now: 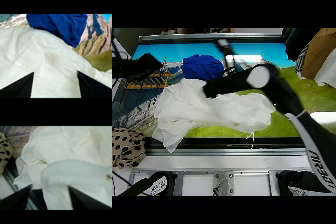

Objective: Fold the clothes and pants, and hang the long-sleeved shirts on hangers.

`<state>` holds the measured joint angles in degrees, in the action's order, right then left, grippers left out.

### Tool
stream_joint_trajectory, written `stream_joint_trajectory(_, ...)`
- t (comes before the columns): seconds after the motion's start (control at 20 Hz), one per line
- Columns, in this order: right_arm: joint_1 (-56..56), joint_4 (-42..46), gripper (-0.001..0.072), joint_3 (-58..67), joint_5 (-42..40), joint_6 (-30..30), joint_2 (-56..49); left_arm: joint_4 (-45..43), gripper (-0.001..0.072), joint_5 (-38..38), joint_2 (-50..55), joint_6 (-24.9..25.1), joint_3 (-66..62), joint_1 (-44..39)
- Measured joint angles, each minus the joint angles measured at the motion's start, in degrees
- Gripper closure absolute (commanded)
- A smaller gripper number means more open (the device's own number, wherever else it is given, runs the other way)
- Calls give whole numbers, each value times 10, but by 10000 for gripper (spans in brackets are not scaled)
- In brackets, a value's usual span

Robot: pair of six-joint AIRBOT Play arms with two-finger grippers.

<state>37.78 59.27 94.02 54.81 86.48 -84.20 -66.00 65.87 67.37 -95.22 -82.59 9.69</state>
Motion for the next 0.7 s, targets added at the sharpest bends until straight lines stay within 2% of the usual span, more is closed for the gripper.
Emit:
stream_joint_trajectory(0.1, 21, -1, 13, 0, -17, -1, -19, 0, 139, 2, -35, 2, 61, 19)
stream_joint_trajectory(0.2, 20, 7, 120, 0, -29, -2, -23, 3, 139, 2, -68, 2, 125, 27)
stream_joint_trajectory(0.45, -51, 45, 125, 0, -17, -2, 3, 33, 139, -30, -116, 2, 299, -17)
stream_joint_trajectory(0.7, -130, 57, 125, 0, 44, -2, 24, 42, 140, -118, -54, 1, 374, -88)
